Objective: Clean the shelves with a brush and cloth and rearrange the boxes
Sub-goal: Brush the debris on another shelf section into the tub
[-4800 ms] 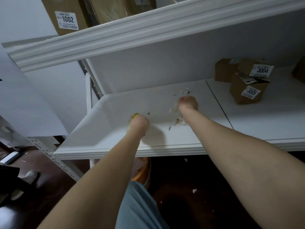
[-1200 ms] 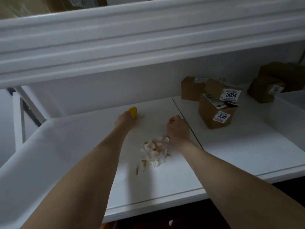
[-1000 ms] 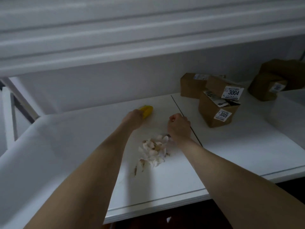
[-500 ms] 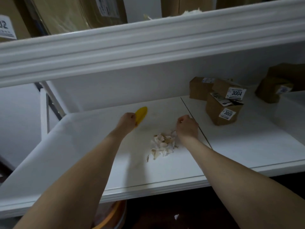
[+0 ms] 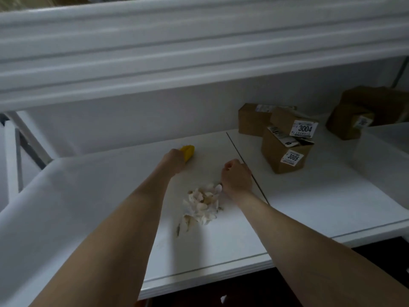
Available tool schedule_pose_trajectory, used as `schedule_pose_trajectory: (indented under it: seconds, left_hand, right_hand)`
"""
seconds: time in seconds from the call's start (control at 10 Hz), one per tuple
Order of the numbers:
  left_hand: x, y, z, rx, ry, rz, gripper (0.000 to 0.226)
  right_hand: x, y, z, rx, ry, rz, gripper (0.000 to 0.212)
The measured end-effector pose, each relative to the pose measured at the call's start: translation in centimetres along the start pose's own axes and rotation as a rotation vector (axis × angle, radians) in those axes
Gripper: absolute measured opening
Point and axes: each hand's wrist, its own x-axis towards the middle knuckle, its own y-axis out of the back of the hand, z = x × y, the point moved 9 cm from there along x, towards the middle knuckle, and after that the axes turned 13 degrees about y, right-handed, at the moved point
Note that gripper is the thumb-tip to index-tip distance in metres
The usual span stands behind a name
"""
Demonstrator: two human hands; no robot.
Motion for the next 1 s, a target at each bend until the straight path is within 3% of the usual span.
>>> schedule_pose_trajectory:
  seconds: [0.3, 0.4, 0.5, 0.6, 0.8, 1.0]
  left_hand:
    - [-7.5, -0.8, 1.6, -0.069, -0.19, -0.341, 0.039]
    - [-8.5, 0.9, -0.6, -0.18, -0.163, -0.237, 0.031]
    - [-8.8, 3.7, -4.7, -0.293, -0.069, 0.034, 0.025]
    - [-8.9, 4.8, -9.5, -0.271, 0.075, 0.144, 0.032]
    - [-13.3, 1.5, -9.2, -0.187, 0.146, 0.033, 0.03]
    - [-16.4, 0.9, -7.1, -0.365, 0.113, -0.071, 0.03]
  right_hand:
    - [-0.9, 0.1, -0.6, 0.019, -0.044, 0.022, 0.029]
    - [-2.1, 0.6, -0.9, 0.048, -0.053, 0.007, 0.026]
    - [-3.4, 0.9, -0.9, 0.055, -0.063, -0.022, 0.027]
    - [-4.7, 0.9, -0.9, 0.035, -0.072, -0.063, 0.031]
    - [-6.5, 0.4, -1.6, 0.045, -0.084, -0.127, 0.038]
    - [-7.7, 0.7, -2.8, 0.08, -0.059, -0.121, 0.039]
